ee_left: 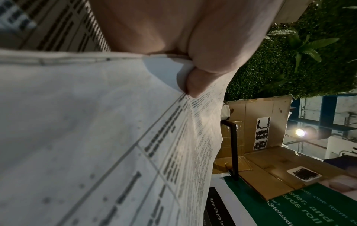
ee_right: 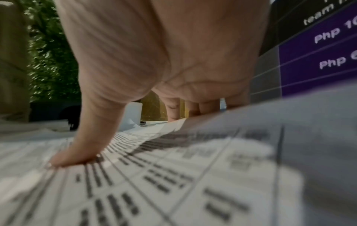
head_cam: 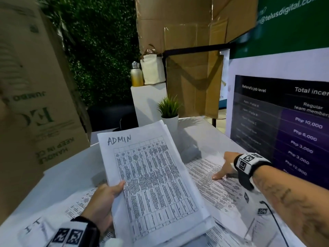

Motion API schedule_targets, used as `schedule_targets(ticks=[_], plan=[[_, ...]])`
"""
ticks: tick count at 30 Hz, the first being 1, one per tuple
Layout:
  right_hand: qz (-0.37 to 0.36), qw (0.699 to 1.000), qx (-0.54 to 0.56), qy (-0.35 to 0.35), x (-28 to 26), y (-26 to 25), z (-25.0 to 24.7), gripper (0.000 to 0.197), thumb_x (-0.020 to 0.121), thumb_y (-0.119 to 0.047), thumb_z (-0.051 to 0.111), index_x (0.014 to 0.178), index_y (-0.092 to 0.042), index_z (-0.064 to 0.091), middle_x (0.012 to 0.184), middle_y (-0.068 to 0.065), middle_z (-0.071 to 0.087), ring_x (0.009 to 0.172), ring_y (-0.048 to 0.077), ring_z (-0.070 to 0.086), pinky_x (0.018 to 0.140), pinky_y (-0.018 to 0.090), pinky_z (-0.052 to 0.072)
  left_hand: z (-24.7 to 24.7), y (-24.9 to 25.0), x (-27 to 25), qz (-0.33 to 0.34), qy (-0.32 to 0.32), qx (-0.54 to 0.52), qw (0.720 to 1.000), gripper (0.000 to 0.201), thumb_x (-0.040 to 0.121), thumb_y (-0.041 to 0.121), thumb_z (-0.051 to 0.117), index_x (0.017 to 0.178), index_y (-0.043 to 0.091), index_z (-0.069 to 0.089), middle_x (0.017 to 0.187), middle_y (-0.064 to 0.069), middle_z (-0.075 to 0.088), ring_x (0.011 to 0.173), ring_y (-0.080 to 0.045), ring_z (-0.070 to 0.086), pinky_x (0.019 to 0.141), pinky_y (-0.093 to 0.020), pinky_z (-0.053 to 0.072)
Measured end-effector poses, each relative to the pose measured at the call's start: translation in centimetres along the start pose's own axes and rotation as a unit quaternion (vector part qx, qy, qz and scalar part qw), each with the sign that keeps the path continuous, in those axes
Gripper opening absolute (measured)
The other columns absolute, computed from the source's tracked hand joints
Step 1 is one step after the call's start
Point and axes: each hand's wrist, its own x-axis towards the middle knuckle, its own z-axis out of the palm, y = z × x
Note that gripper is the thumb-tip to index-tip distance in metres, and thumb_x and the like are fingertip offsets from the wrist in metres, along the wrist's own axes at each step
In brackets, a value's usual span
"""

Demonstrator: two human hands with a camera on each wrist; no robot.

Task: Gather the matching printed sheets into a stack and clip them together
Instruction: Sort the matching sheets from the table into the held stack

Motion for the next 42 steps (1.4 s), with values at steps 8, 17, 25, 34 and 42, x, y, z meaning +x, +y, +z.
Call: schedule_targets(ticks=[8, 17, 25, 34, 42], plan=[[-0.101, 0.976, 0.059, 0.182, -1.1, 0.4, -3.2, 0.008, 0.085, -0.026, 0.069, 0.083, -0.019, 0.066, 0.090, 0.002, 0.064, 0.073, 0.019, 0.057, 0.066, 0.026, 0.048, 1.1, -0.5, -0.2, -0.010, 0.019, -0.001, 1.000, 0.026, 0.100, 0.007, 0.053, 0.121, -0.007, 0.061, 0.118, -0.025, 0.069, 0.113, -0.043, 0.063, 0.101, -0.053, 0.048], [-0.177, 0.893, 0.289, 0.295, -3.6, 1.0, -6.0, 0.019, 0.096, -0.023, 0.056, 0.078, -0.020, 0.061, 0.081, 0.003, 0.063, 0.075, 0.020, 0.059, 0.064, 0.028, 0.044, 2.8, 0.1, -0.6, -0.022, 0.020, -0.081, 0.996, 0.022, 0.100, 0.017, 0.054, 0.109, 0.001, 0.066, 0.095, -0.016, 0.067, 0.101, -0.025, 0.061, 0.101, -0.053, 0.045], [-0.196, 0.809, 0.542, 0.113, -4.9, -0.9, -4.6, 0.023, 0.098, -0.024, 0.053, 0.100, -0.010, 0.071, 0.090, 0.009, 0.078, 0.088, 0.030, 0.073, 0.090, 0.049, 0.054, 5.8, 1.4, -1.3, -0.069, 0.021, -0.153, 0.986, 0.022, 0.098, 0.028, 0.059, 0.094, 0.006, 0.063, 0.064, -0.008, 0.047, 0.058, -0.025, 0.045, 0.057, -0.035, 0.040], [-0.283, 0.783, 0.554, -0.006, -7.3, -3.1, -3.0, 0.030, 0.086, -0.040, 0.065, 0.111, -0.024, 0.066, 0.096, -0.002, 0.078, 0.083, 0.017, 0.076, 0.066, 0.029, 0.060, 7.6, 2.5, -1.2, 0.089, 0.050, -0.077, 0.992, 0.023, 0.094, 0.030, 0.066, 0.103, 0.010, 0.070, 0.101, -0.013, 0.074, 0.100, -0.036, 0.069, 0.089, -0.045, 0.054], [-0.330, 0.726, 0.596, 0.094, -9.5, -5.6, -6.6, 0.045, 0.058, -0.024, 0.087, 0.082, -0.006, 0.053, 0.057, -0.015, 0.068, 0.060, -0.004, 0.066, 0.062, 0.016, 0.054, 6.9, 10.5, -3.9, 0.494, -0.010, 0.037, 0.869, 0.050, 0.094, -0.009, 0.058, 0.128, 0.025, 0.047, 0.127, 0.004, 0.062, 0.122, -0.010, 0.062, 0.103, -0.027, 0.049]])
